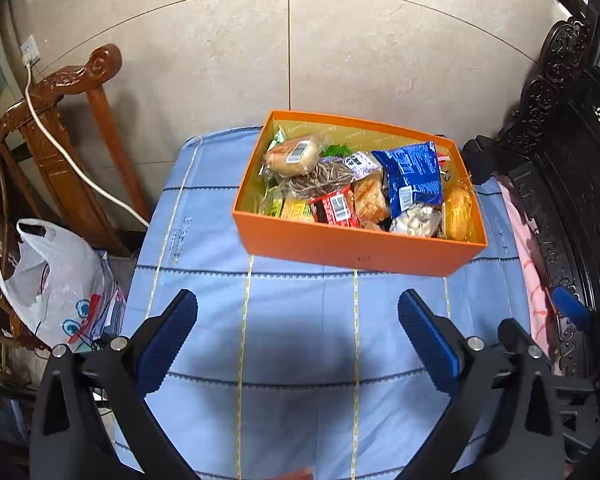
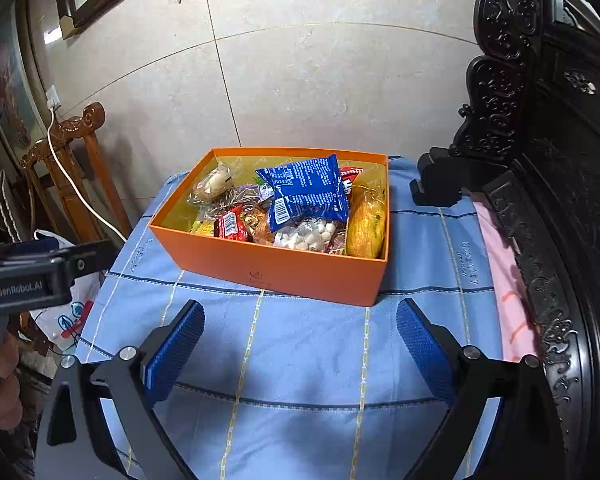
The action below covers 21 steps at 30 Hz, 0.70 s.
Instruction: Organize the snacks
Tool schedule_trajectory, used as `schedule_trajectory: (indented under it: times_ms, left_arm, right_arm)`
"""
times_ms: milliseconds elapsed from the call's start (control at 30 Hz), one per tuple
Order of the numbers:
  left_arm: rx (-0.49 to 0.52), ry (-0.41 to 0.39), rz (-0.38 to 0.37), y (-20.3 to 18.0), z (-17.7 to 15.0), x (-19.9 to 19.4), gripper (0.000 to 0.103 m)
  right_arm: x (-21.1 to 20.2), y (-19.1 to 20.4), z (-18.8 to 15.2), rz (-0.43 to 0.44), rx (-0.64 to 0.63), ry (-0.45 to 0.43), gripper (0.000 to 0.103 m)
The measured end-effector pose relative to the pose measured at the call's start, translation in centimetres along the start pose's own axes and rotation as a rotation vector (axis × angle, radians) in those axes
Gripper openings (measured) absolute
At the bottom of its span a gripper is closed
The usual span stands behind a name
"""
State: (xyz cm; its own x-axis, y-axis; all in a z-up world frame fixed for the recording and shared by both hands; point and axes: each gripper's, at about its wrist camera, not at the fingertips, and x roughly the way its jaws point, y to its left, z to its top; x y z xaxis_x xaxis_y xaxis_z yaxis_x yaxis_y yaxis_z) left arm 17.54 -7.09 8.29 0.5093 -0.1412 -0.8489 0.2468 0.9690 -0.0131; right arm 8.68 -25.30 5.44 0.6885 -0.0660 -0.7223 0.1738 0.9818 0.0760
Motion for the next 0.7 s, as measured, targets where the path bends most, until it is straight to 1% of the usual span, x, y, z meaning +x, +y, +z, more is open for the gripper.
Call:
schedule_trajectory:
  times_ms: [67,133,267,700]
  left_arm:
    - [0.001,-0.007,-0.009,0.1,-0.5,-0.6,0.098]
    - [0.02,-0.027,0.001,0.0,-1.2,-1.4,0.098]
    - [0.046,-0.034,-0.004,-0.3,-1.8,-2.5,0.098]
    - [0.06,-0.049,-0.031,0.0,-3.5,-5.0,0.098]
  right_arm:
    - [-0.6,0.1,-0.2,0.0,0.0,-0.007,0.097]
    - [-1.1,0.2,-0.3,-0.003,-0.001,-0.013,0.097]
    - [-2.0,0.5,-0.7,-0.005,-0.003,-0.019,0.097]
    - [-4.2,1.4,-1.5,-0.012,-0.017,-0.037,0.098]
